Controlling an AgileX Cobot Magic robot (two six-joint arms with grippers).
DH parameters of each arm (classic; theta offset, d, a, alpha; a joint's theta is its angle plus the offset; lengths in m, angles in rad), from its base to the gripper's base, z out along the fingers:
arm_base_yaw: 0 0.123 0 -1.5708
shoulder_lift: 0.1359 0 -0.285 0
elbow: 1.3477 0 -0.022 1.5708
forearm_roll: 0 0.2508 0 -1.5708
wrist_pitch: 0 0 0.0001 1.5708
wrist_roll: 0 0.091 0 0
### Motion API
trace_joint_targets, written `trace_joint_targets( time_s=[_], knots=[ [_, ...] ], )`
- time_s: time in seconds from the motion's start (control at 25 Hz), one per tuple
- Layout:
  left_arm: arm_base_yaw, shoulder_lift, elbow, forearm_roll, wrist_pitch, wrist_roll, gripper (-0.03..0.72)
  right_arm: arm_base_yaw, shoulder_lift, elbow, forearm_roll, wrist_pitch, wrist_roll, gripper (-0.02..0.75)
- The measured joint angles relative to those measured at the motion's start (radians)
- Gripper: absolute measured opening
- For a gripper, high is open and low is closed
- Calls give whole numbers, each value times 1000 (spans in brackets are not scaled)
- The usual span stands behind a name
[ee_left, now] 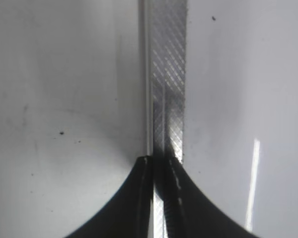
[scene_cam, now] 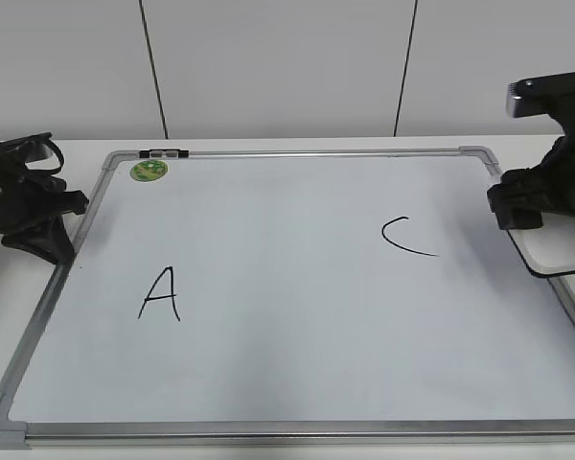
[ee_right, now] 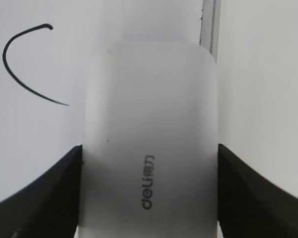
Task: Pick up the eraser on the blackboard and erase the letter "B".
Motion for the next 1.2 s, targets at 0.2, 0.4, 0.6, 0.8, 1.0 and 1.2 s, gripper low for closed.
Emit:
trace_joint_targets(
  time_s=[0.2, 0.4, 0.6, 0.8, 1.0, 1.2],
  knots=[
    [0, 0, 0, 0, 0, 0, 46, -61, -1, 1, 4, -69, 3, 532],
    [0, 0, 0, 0, 0, 0, 46, -112, 54, 1, 26, -120, 6, 532],
    [0, 0, 0, 0, 2, 0, 46, -117, 127, 1, 26, -172, 5, 532],
    [0, 0, 0, 0, 2, 0, 46, -132, 185, 1, 26, -217, 5, 532],
    [0, 0, -1, 0, 2, 0, 46, -141, 227, -26, 24, -237, 5, 532],
    [0, 0, -1, 0, 2, 0, 46, -143, 267, -53, 23, -249, 5, 532]
  ],
)
